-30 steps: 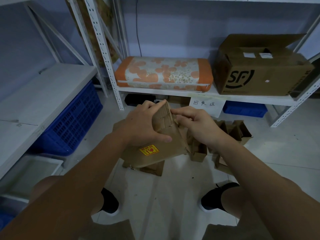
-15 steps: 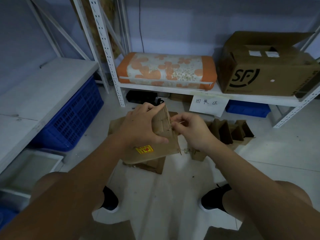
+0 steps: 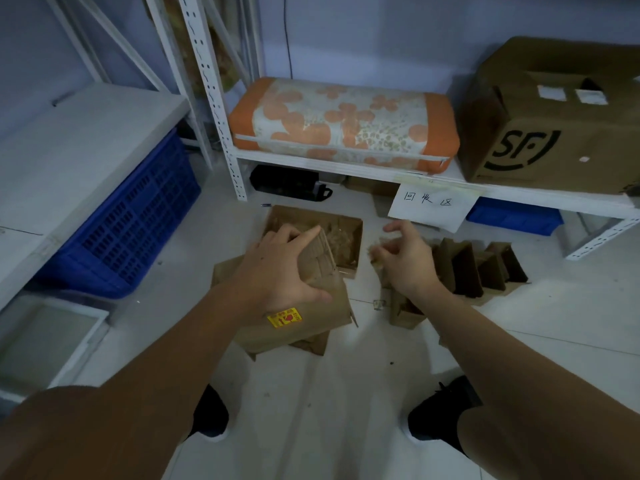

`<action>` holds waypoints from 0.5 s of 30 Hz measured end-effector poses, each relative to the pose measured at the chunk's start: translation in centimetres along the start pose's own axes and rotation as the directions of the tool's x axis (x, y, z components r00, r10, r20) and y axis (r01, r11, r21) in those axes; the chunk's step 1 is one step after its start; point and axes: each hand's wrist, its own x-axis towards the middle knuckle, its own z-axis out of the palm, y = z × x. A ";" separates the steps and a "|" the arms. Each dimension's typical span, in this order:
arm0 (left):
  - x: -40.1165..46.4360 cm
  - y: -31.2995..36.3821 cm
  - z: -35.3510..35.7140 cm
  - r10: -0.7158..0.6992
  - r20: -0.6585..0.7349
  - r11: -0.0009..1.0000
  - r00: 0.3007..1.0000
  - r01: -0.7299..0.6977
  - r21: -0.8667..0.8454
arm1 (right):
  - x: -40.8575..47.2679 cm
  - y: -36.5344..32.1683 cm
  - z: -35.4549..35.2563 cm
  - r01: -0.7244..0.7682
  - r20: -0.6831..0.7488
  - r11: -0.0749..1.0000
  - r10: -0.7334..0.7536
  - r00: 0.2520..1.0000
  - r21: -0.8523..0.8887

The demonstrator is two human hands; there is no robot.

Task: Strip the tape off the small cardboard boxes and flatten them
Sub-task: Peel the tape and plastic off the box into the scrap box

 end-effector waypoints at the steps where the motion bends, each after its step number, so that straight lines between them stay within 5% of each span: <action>1: 0.9 -0.6 0.6 -0.003 0.014 1.000 1.000 0.004 -0.008 | 1.2 1.0 0.7 -0.041 0.012 0.999 0.041 0.999 -0.005; 15: 19.7 -8.9 8.4 -0.071 0.222 0.995 0.972 0.055 0.080 | 20.5 13.6 13.9 -0.482 0.067 0.869 0.478 0.876 0.110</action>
